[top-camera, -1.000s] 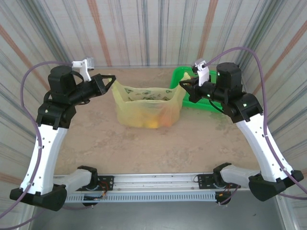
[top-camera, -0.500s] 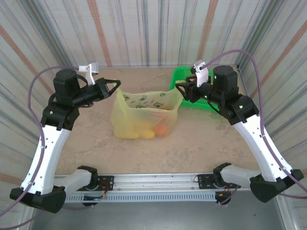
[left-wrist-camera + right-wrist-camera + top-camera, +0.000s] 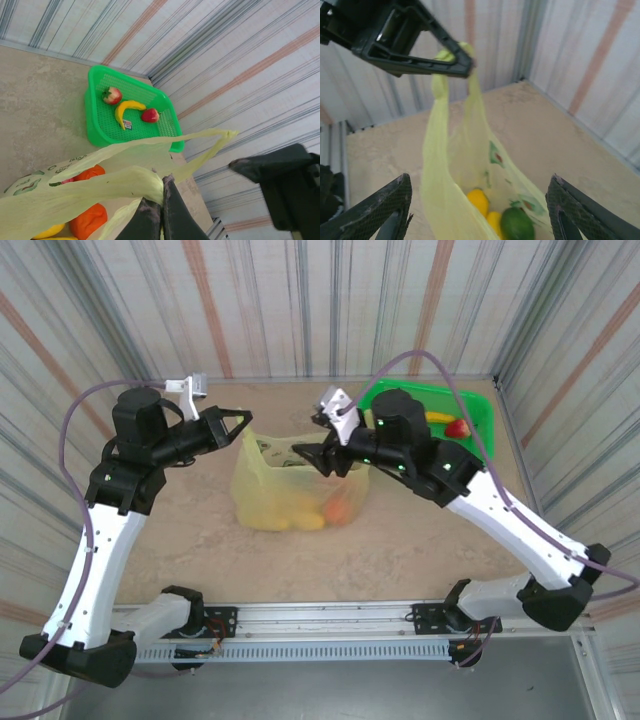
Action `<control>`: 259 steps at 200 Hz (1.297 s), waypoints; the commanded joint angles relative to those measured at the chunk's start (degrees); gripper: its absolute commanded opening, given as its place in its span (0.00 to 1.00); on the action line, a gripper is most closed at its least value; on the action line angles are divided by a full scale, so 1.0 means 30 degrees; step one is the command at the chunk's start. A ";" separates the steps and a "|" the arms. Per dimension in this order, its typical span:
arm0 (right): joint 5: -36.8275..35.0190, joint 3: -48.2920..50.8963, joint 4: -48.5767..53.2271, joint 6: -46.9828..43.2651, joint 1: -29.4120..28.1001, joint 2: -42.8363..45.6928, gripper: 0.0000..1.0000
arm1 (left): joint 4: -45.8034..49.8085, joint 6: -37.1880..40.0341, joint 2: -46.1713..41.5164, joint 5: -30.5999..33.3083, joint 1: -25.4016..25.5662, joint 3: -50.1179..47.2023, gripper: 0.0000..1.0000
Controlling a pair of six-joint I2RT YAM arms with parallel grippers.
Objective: Place the fake fruits into the plastic bag and tie a complex knot
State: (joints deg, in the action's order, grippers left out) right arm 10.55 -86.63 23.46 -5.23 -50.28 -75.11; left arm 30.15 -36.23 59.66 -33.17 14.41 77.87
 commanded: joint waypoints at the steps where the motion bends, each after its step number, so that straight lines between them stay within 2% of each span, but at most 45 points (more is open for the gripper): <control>1: 0.1444 -0.1028 -0.1504 0.0177 -0.0311 -0.1448 0.73 | -0.0060 0.0503 -0.0405 0.0128 0.0195 -0.0019 0.00; 50: 0.2729 -0.3242 -0.1920 0.0930 -0.0876 -0.4578 0.70 | -0.0111 0.0559 -0.0469 0.0273 0.0490 0.0021 0.00; 94: 0.3389 -0.4588 -0.2123 0.1417 -0.0940 -0.6097 0.58 | 0.0002 0.0766 -0.0638 0.0432 0.0621 -0.0112 0.00; 107: 0.3723 -0.5004 -0.2066 0.1444 -0.0947 -0.6450 0.46 | -0.0044 0.0773 -0.0637 0.0423 0.0637 -0.0256 0.00; 116: 0.3962 -0.5381 -0.1734 0.1367 -0.0936 -0.6662 0.29 | -0.0222 0.0729 -0.0679 0.0334 0.0645 -0.0376 0.00; 128: 0.4091 -0.5858 -0.1172 0.1242 -0.0904 -0.7000 0.12 | -0.0528 0.0756 -0.0837 0.0256 0.0671 -0.0480 0.00; 140: 0.4187 -0.5975 -0.0980 0.1221 -0.0804 -0.7065 0.00 | -0.0852 0.0876 -0.1020 0.0190 0.0645 -0.0569 0.05; 159: 0.4417 -0.5778 -0.1002 0.1237 -0.0621 -0.6863 0.00 | -0.1086 0.1130 -0.1247 0.0145 0.0648 -0.0526 0.15; 205: 0.5242 -0.3485 -0.3036 0.1274 -0.0117 -0.5288 0.00 | -0.0993 0.3050 -0.2508 0.1494 0.0666 -0.0736 0.61; 225: 0.5406 -0.3040 -0.3258 0.1125 -0.0003 -0.4994 0.00 | -0.0865 0.4852 -0.3533 0.2943 0.0649 -0.1274 0.68; 259: 0.6284 -0.2922 -0.3383 0.1131 0.0207 -0.4887 0.00 | -0.1515 0.6378 -0.4807 0.3917 0.0756 -0.3285 0.71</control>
State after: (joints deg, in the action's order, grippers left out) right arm 26.17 -95.83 15.22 -1.76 -50.11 -92.07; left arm 27.73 -23.07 47.29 -25.17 16.16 72.40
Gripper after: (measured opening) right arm 0.048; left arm 0.706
